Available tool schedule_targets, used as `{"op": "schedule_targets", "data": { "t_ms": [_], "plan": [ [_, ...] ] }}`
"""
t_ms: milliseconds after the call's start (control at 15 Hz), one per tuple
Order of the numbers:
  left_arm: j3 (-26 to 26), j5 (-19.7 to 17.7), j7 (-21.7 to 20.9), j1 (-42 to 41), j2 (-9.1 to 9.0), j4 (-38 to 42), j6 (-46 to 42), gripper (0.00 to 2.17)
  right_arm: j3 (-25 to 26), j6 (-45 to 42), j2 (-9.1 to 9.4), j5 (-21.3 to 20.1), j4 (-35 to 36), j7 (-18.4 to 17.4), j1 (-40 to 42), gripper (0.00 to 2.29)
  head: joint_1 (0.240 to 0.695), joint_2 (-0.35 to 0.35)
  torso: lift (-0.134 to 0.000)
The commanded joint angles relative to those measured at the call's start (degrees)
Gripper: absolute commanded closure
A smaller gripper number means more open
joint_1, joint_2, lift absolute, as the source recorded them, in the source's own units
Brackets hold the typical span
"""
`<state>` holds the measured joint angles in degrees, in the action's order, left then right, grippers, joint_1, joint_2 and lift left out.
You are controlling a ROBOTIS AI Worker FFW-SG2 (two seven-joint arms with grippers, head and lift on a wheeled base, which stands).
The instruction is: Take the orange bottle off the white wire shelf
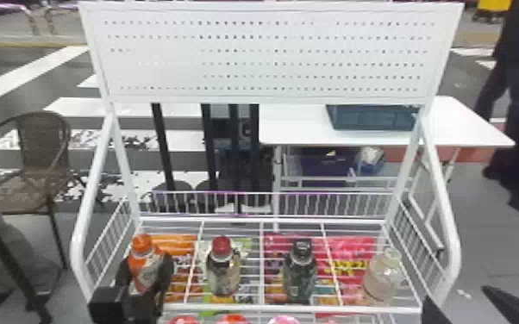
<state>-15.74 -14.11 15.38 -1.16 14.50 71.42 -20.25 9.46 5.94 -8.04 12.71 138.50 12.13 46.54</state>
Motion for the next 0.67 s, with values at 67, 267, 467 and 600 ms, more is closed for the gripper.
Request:
{"op": "schedule_targets", "data": {
  "t_ms": [67,267,467,600],
  "plan": [
    [0.44,0.32,0.18,-2.36,0.26,3.99,0.00,0.64,-0.15,0.00,-0.05,0.04,-0.33,0.00,-0.40,0.14,0.499,0.000,0.000],
    [1.59,0.58,0.18,-6.49,0.70,11.02,0.18,0.64,-0.59,0.00,-0.05,-0.05,-0.68,0.00,-0.75,0.14,0.499,0.000,0.000],
    [3.26,1.37,0.36,-11.59,1.14,18.23,1.58,0.64,-0.85,0.00,-0.05,-0.14,-0.86,0.00,-0.93,0.14,0.499,0.000,0.000],
    [4.05,2.43,1.23,-15.19,1.49,23.07,2.64,0.64,-0.94,0.00,-0.13,-0.14,-0.95,0.00,-1.02,0.14,0.499,0.000,0.000]
  ]
}}
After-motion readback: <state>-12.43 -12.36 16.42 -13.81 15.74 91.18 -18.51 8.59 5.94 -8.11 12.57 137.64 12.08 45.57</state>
